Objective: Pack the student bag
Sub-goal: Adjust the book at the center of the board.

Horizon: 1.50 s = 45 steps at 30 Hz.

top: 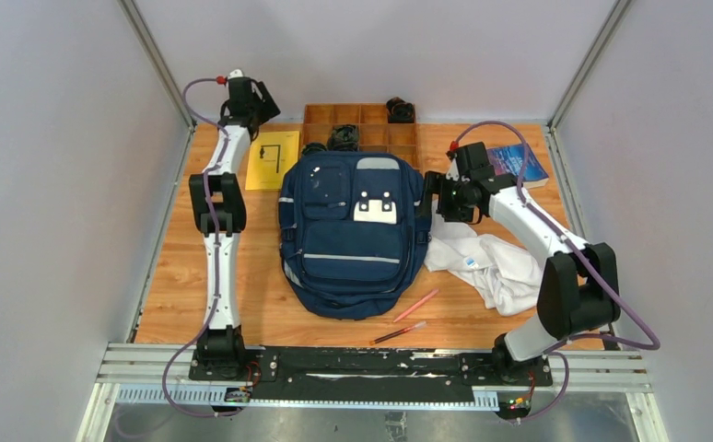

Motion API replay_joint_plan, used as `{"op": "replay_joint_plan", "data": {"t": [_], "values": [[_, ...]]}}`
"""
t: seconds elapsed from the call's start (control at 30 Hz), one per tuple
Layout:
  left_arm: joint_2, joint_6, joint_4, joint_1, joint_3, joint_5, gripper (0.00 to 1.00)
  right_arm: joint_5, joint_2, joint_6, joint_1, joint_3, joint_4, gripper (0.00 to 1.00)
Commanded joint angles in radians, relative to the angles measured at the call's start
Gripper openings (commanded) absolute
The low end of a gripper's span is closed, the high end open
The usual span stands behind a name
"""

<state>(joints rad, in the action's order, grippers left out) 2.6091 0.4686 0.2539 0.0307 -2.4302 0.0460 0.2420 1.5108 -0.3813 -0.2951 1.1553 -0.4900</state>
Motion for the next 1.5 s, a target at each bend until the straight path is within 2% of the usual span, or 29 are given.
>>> {"op": "replay_joint_plan", "data": {"t": [0.0, 0.13, 0.37, 0.47, 0.7, 0.83, 0.93, 1.1, 1.2, 1.33, 1.47], "values": [[0.075, 0.097, -0.046, -0.004, -0.050, 0.008, 0.80, 0.036, 0.053, -0.015, -0.016, 0.022, -0.014, 0.84], [0.108, 0.119, 0.046, -0.008, -0.095, 0.053, 0.80, 0.061, 0.120, -0.011, -0.016, 0.046, -0.015, 0.83], [0.076, 0.014, 0.180, -0.020, -0.057, 0.122, 0.79, 0.086, 0.180, -0.006, -0.016, 0.092, -0.015, 0.82], [0.020, -0.023, 0.228, -0.020, 0.029, 0.139, 0.79, 0.086, 0.182, -0.006, -0.016, 0.096, -0.016, 0.81], [-0.184, -0.167, 0.237, -0.020, 0.338, 0.283, 0.80, 0.093, 0.157, 0.001, -0.016, 0.093, -0.015, 0.81], [-0.276, -0.207, 0.242, -0.020, 0.438, 0.368, 0.80, 0.092, 0.125, 0.006, -0.016, 0.092, -0.016, 0.81], [-0.369, -0.204, 0.201, -0.020, 0.476, 0.331, 0.80, 0.095, 0.100, 0.009, -0.019, 0.089, -0.015, 0.81], [-0.444, -0.190, 0.202, -0.094, 0.448, 0.211, 0.81, 0.097, 0.061, 0.009, -0.029, 0.073, -0.012, 0.81], [-0.405, -0.148, 0.217, -0.129, 0.411, 0.113, 0.81, 0.096, 0.043, 0.008, -0.040, 0.058, -0.008, 0.81], [-0.324, -0.050, 0.209, -0.151, 0.362, 0.055, 0.80, 0.097, 0.020, 0.008, -0.056, 0.041, -0.015, 0.81], [-0.221, -0.014, 0.237, -0.178, 0.265, 0.169, 0.77, 0.097, 0.001, 0.011, -0.063, 0.022, -0.024, 0.81]]}}
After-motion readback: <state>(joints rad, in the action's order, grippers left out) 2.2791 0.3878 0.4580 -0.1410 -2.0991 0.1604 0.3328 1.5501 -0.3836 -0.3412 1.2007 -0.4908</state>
